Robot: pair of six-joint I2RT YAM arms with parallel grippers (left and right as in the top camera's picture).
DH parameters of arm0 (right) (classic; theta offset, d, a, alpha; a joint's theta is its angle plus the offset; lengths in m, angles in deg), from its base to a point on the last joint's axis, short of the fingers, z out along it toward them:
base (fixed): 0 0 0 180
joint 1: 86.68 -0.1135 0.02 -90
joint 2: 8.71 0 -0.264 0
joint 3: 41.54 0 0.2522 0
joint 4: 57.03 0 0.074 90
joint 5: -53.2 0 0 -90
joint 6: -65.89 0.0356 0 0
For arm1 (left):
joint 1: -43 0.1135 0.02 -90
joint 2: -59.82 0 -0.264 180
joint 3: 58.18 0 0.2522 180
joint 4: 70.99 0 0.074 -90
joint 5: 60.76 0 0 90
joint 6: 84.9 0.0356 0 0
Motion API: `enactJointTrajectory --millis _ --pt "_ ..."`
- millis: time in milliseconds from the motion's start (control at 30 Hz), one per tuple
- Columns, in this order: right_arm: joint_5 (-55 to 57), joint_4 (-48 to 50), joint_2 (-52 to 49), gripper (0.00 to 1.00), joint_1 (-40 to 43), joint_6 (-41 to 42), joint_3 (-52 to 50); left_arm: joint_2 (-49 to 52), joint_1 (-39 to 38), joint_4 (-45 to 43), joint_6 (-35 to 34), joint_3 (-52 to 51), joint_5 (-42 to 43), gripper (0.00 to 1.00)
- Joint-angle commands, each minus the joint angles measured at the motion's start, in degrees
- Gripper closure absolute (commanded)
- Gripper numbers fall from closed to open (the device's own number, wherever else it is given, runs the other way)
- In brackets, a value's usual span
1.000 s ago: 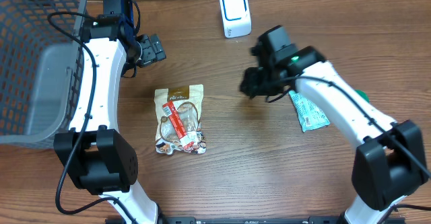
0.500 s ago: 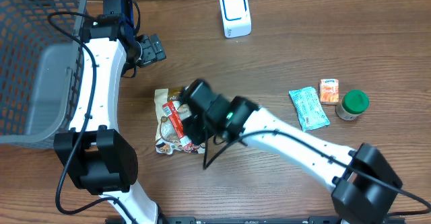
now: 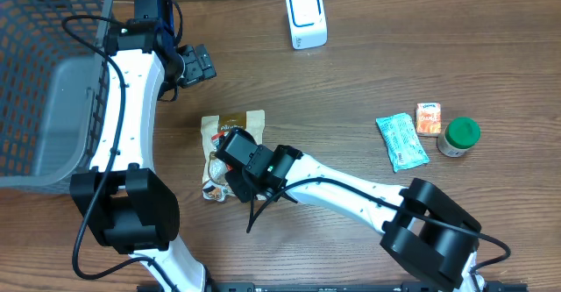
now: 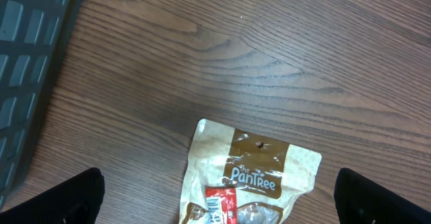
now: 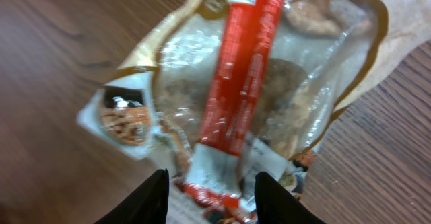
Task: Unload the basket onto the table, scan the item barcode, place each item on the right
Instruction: 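Lower the right gripper and grasp the red stick snack on the bag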
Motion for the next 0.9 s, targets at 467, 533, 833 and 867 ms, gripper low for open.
enactJointTrajectory --millis 467,533,833,867 --pt "-0.46 2.34 -4.31 0.62 -0.02 0.22 -0.02 -0.90 -0.39 -0.02 1.09 0.87 -0.55 0.00" --pt "-0.44 2.32 -4.44 0.63 -0.13 0.22 -0.02 -0.90 -0.39 -0.02 1.07 0.87 -0.55 0.01" --pt "-0.44 1.81 -4.61 0.75 -0.44 0.22 -0.02 -0.90 -0.39 -0.02 1.09 0.85 -0.55 0.00" --pt "-0.44 1.77 -4.61 0.79 -0.44 0.22 -0.02 -0.90 -0.39 -0.02 1.09 0.87 -0.55 0.00"
